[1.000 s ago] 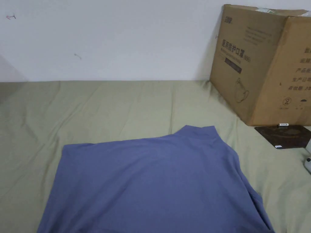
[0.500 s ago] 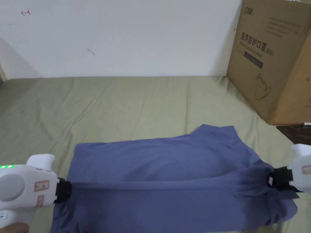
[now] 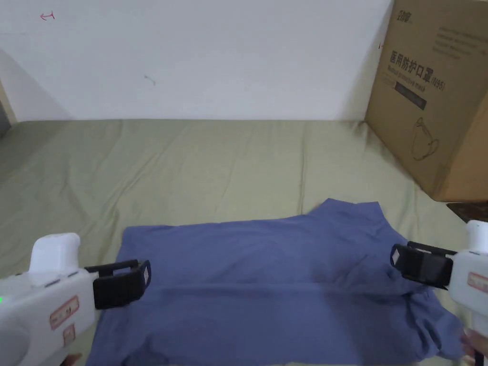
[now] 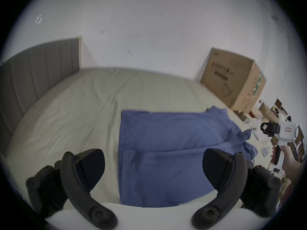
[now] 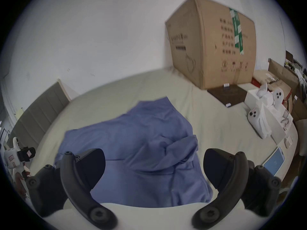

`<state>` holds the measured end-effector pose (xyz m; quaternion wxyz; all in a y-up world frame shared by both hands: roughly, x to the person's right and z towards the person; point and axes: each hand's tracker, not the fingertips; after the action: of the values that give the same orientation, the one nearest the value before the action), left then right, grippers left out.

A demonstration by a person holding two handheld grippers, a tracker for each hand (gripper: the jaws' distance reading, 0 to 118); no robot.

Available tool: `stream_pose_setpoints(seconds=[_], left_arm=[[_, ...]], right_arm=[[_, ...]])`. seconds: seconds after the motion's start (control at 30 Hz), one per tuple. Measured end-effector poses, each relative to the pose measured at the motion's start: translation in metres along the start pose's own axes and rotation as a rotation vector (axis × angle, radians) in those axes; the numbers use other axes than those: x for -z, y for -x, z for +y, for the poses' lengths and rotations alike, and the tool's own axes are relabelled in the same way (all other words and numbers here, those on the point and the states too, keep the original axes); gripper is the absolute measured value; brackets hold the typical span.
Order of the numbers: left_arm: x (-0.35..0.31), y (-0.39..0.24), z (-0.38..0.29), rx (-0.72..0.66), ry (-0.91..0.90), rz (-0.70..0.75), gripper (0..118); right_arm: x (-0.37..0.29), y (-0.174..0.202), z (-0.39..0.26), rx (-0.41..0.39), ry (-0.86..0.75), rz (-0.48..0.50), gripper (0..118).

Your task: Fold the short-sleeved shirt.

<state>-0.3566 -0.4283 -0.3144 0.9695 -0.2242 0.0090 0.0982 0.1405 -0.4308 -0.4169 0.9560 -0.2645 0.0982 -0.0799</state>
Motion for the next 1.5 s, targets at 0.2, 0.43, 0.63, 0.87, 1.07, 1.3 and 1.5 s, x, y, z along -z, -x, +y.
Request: stream_pose_setpoints(seconds=[0.2, 0.43, 0.63, 0.87, 1.07, 1.3, 1.5], left_arm=[[-0.089, -0.032, -0.032, 0.011, -0.171, -0.008, 42], [-0.095, -0.017, -0.018, -0.098, 0.018, 0.071, 0], [0.009, 0.039, -0.008, -0.239, 0.482, 0.057, 0], [0.072, 0.046, -0.047, -0.21, 0.601, 0.18, 118], [0.081, -0.003, -0.079, 0.11, 0.65, 0.247, 118], [0.052, -0.022, -0.063, 0.153, 0.51, 0.096, 10], [0.035, -0.003, -0.042, 0.107, 0.448, 0.107, 10]], right_arm=[[-0.092, 0.031, -0.044, -0.038, -0.238, 0.057, 99], [-0.114, 0.027, -0.051, 0.144, -0.193, 0.081, 0], [-0.105, 0.021, -0.046, 0.176, -0.132, 0.104, 0], [-0.102, 0.019, -0.046, 0.159, -0.086, 0.11, 0], [-0.095, 0.002, -0.042, 0.124, -0.056, 0.053, 0], [-0.071, -0.055, -0.03, 0.155, -0.013, -0.048, 0], [-0.001, -0.107, -0.018, 0.203, 0.274, -0.074, 56]])
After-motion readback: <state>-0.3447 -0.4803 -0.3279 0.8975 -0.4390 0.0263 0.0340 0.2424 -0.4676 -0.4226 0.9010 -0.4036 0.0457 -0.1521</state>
